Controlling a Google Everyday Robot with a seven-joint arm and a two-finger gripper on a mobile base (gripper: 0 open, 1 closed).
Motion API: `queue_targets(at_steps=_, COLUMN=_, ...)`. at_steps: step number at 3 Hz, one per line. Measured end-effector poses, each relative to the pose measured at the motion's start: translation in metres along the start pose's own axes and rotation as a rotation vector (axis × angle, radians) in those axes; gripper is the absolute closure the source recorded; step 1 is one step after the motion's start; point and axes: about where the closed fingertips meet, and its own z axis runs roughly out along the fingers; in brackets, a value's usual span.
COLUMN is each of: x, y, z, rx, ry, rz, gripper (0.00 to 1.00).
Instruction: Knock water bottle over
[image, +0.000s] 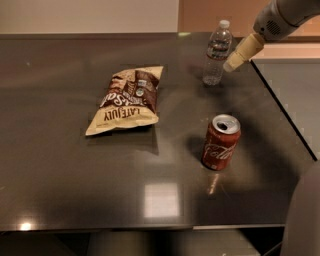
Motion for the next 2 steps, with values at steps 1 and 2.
queue_targets(at_steps=1, x=-0.012, y=-0.015, z=0.014, rx=0.038, ry=-0.074, rz=0.071, gripper=0.00)
queue_targets(at_steps=2, x=-0.024, y=-0.023, z=0.024, rx=0.094, ry=-0.146, rz=0.116, gripper=0.00)
